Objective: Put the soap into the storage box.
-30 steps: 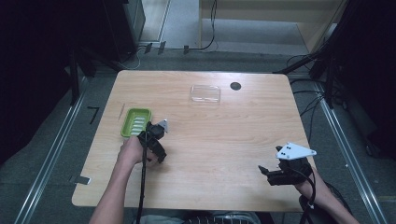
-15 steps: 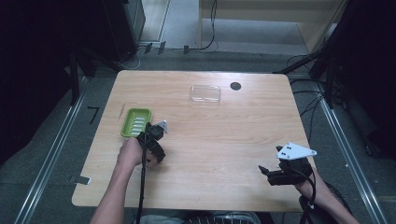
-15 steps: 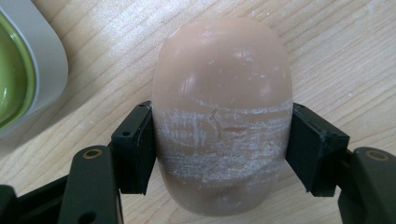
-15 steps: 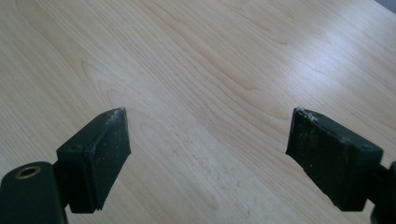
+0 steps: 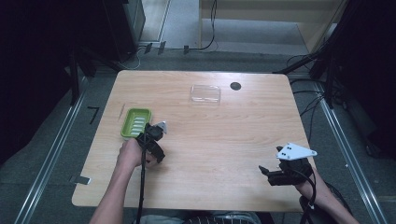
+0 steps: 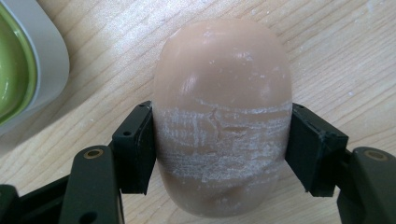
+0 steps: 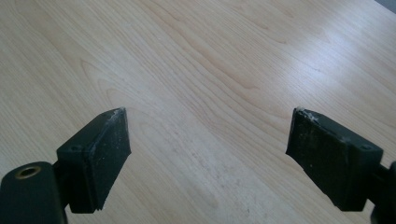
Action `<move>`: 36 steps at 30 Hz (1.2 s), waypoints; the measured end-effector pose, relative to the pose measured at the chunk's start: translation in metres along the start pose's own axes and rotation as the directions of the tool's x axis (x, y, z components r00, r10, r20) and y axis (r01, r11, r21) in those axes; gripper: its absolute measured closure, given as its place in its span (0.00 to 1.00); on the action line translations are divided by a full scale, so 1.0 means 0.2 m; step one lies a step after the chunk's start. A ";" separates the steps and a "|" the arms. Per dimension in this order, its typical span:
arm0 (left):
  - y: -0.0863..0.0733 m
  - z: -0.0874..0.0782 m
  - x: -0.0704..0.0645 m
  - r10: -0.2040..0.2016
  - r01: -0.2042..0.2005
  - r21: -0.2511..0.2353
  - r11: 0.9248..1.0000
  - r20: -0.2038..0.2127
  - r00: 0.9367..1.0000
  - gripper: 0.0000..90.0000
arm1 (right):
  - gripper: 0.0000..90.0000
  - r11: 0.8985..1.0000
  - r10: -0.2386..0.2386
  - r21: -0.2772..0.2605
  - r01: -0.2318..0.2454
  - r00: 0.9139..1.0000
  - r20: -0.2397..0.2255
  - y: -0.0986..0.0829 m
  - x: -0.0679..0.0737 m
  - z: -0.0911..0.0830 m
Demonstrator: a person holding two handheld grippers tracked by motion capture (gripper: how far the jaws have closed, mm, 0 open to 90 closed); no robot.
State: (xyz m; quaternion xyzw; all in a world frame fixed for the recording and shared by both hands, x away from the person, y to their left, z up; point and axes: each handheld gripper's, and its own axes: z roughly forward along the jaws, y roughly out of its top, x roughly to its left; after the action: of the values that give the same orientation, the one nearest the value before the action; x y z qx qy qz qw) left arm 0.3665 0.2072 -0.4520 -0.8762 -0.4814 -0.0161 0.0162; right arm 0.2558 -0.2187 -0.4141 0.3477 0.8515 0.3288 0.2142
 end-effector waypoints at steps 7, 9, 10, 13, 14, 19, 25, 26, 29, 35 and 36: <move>0.00 0.00 0.02 -0.001 0.001 -0.006 1.000 0.021 1.000 0.38 | 0.15 1.000 -0.004 0.002 0.004 1.000 -0.005 0.00 0.00 0.00; 0.00 -0.01 0.02 0.000 0.000 -0.006 1.000 0.017 1.000 0.38 | 0.15 1.000 0.000 0.001 0.000 1.000 -0.005 0.00 0.00 0.00; 0.00 -0.02 0.02 0.004 -0.004 -0.006 1.000 0.019 1.000 0.38 | 0.15 1.000 0.001 0.001 -0.001 1.000 -0.005 0.00 0.00 0.00; 0.00 -0.04 0.00 0.020 -0.020 -0.014 1.000 0.019 1.000 0.38 | 0.15 1.000 0.001 0.001 -0.001 1.000 -0.005 0.00 0.00 0.00; 0.00 -0.04 0.00 0.020 -0.020 -0.014 1.000 0.019 1.000 0.38 | 0.15 1.000 0.001 0.001 -0.001 1.000 -0.005 0.00 0.00 0.00; 0.00 -0.08 -0.02 0.056 -0.055 -0.032 0.998 0.014 0.998 0.38 | 0.15 1.000 -0.001 0.001 0.001 1.000 -0.005 0.00 0.00 0.00; 0.01 -0.10 -0.02 0.068 -0.068 -0.047 0.997 0.011 0.998 0.38 | 0.15 1.000 -0.004 0.001 0.004 1.000 -0.006 0.00 0.00 0.00; 0.01 -0.11 -0.02 0.071 -0.070 -0.047 0.996 0.012 0.997 0.38 | 0.15 1.000 -0.004 0.000 0.004 1.000 -0.006 0.00 0.00 0.00; 0.01 -0.12 -0.02 0.072 -0.071 -0.055 0.996 0.006 0.997 0.38 | 0.15 1.000 0.003 0.001 -0.003 1.000 -0.006 0.00 0.00 0.00; 0.02 -0.14 -0.03 0.081 -0.080 -0.062 0.995 0.009 0.997 0.38 | 0.15 1.000 0.002 0.001 -0.002 1.000 -0.005 0.00 0.00 0.00; 0.02 -0.14 -0.03 0.086 -0.085 -0.063 0.994 0.008 0.996 0.38 | 0.15 1.000 0.002 0.001 -0.002 1.000 -0.004 0.00 0.00 0.00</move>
State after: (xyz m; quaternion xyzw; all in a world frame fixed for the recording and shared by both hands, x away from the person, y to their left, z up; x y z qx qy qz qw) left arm 0.3668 0.1990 -0.4240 -0.8962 -0.4427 -0.0259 -0.0133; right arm 0.2566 -0.2185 -0.4140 0.3482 0.8517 0.3293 0.2118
